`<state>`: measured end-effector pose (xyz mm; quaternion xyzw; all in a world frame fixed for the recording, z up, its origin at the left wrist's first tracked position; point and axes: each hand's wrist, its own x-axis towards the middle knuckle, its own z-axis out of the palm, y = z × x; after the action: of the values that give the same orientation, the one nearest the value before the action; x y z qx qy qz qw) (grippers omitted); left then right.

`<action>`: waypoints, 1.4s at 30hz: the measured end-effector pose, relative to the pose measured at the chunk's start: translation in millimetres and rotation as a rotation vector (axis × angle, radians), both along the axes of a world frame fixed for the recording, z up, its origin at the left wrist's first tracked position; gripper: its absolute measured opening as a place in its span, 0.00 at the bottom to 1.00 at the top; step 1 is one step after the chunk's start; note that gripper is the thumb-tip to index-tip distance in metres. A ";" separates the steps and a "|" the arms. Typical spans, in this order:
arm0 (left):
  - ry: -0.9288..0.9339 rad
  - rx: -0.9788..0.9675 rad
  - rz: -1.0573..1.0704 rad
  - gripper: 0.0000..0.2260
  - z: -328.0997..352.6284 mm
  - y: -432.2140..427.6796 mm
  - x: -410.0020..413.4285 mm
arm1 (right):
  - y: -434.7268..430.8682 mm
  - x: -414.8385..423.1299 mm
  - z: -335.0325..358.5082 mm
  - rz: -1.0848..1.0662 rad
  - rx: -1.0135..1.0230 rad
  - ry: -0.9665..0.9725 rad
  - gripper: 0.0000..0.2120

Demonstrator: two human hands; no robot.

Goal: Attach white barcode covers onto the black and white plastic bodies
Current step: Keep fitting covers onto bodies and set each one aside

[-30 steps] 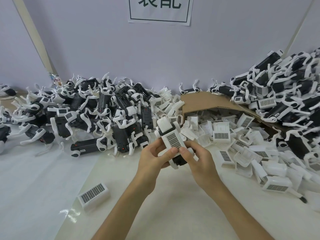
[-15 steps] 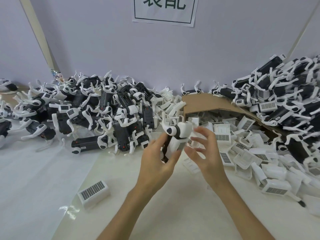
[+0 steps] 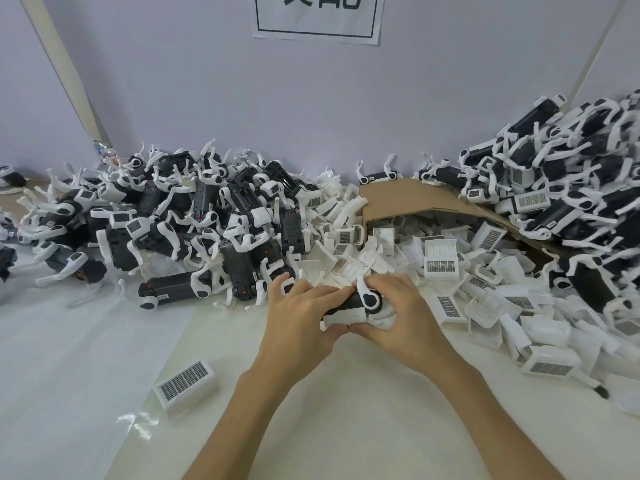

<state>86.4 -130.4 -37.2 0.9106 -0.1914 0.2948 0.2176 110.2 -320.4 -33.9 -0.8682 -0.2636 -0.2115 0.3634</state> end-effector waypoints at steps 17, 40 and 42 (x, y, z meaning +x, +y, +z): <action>0.139 0.161 0.040 0.16 -3.0 6.3 3.3 | 3.0 -5.0 0.1 -0.018 0.037 0.055 0.22; 0.606 -1.070 -0.314 0.13 16.4 0.0 -0.3 | 5.3 -7.5 6.9 -0.011 0.457 0.282 0.14; 0.707 -1.177 -0.427 0.20 15.1 1.0 0.4 | 10.6 -11.8 9.0 0.049 0.418 0.294 0.19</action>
<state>86.8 -129.4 -22.2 0.6260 -0.0927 -0.0125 0.7742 98.5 -309.8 -24.9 -0.7891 -0.1794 -0.1241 0.5742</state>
